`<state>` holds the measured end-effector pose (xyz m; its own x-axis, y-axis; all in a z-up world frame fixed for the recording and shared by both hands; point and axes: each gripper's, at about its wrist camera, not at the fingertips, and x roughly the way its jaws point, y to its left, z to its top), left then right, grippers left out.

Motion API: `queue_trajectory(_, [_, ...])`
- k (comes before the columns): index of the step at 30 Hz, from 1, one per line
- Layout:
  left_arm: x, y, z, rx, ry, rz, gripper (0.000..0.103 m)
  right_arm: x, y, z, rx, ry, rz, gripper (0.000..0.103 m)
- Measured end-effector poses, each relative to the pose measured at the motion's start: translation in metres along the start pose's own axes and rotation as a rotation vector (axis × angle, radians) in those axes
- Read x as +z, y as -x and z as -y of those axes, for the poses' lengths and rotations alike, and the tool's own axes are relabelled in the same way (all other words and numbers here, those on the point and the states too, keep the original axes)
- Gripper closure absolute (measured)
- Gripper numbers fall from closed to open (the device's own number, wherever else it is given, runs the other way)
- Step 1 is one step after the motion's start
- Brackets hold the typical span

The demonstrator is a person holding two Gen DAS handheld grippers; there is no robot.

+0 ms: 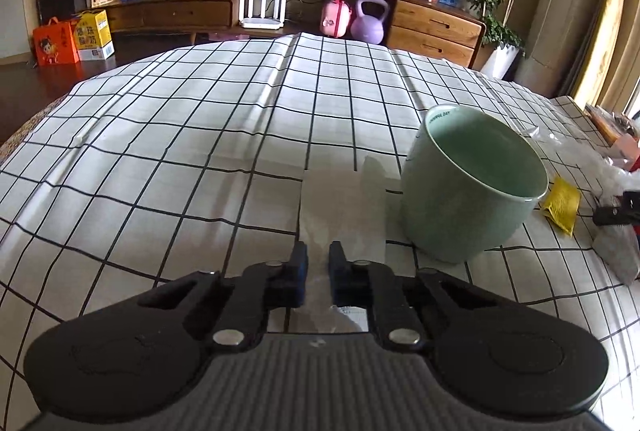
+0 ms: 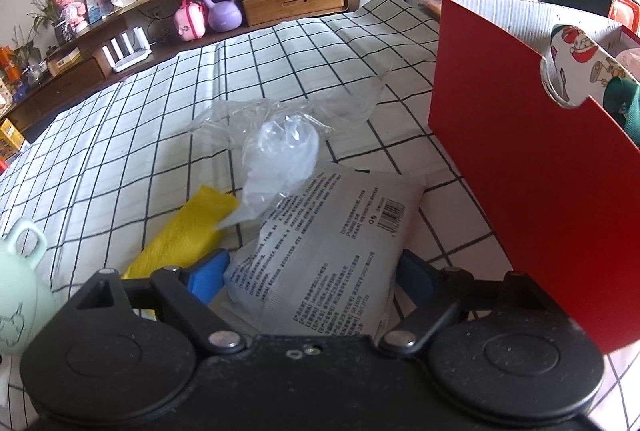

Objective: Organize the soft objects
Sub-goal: 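Lower the left gripper onto the white tissue while the right approaches the printed packet, then grasp the white tissue with the left gripper while the right grasps the printed packet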

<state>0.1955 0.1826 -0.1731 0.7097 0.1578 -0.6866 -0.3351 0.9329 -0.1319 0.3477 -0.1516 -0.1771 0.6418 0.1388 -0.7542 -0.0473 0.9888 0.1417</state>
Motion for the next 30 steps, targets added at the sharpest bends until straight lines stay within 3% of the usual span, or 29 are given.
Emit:
queue_trajectory(18, [-0.009,0.035,-0.015,-0.094,0.043,0.009,0.097,-0.054,0.070,0.010,0.171,0.057,-0.035,0.018])
queue_trajectory(25, [-0.010,0.036,-0.008,-0.181,0.034,-0.014,0.096,-0.075,0.084,0.009,0.209,0.062,-0.041,0.017])
queue_trajectory(28, [-0.012,0.032,-0.001,-0.186,0.010,-0.031,0.090,-0.081,0.087,0.009,0.217,0.057,-0.046,0.017])
queue_trajectory(30, [-0.013,0.030,0.004,-0.184,-0.020,-0.038,0.077,-0.083,0.087,0.010,0.220,0.055,-0.052,0.017])
